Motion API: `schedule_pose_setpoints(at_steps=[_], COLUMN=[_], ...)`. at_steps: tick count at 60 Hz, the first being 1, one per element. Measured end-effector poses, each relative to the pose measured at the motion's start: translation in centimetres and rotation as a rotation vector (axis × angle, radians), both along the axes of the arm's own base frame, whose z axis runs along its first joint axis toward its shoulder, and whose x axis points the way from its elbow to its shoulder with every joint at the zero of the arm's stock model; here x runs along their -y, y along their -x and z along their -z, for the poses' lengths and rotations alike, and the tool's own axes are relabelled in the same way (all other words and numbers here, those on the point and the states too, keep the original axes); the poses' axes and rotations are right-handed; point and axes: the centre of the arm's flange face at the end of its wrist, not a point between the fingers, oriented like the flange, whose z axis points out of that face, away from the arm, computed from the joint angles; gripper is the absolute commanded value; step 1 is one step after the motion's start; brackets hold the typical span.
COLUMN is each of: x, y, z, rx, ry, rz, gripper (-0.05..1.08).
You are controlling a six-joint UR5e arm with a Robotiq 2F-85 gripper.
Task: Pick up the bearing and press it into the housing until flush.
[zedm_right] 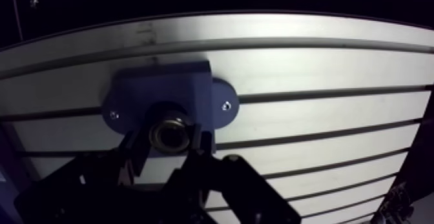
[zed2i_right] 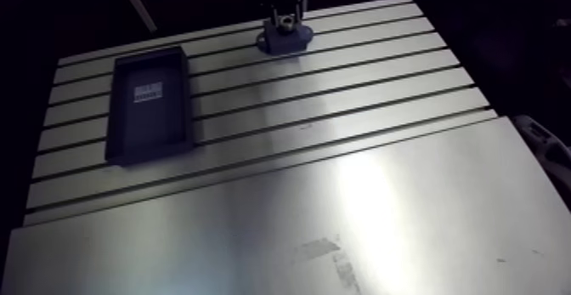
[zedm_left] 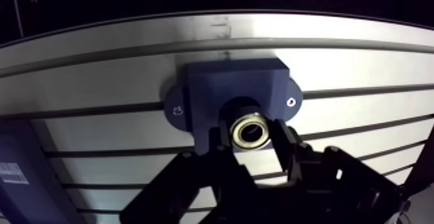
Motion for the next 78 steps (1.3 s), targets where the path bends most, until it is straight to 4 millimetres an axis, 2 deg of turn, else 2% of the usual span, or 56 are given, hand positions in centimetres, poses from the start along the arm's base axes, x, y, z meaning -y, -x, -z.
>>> schedule_pose_setpoints(at_steps=[78], x=[0.41], y=[0.39], z=[0.61], rx=[0.004], ry=[0.004], rz=[-0.008], gripper=[0.63])
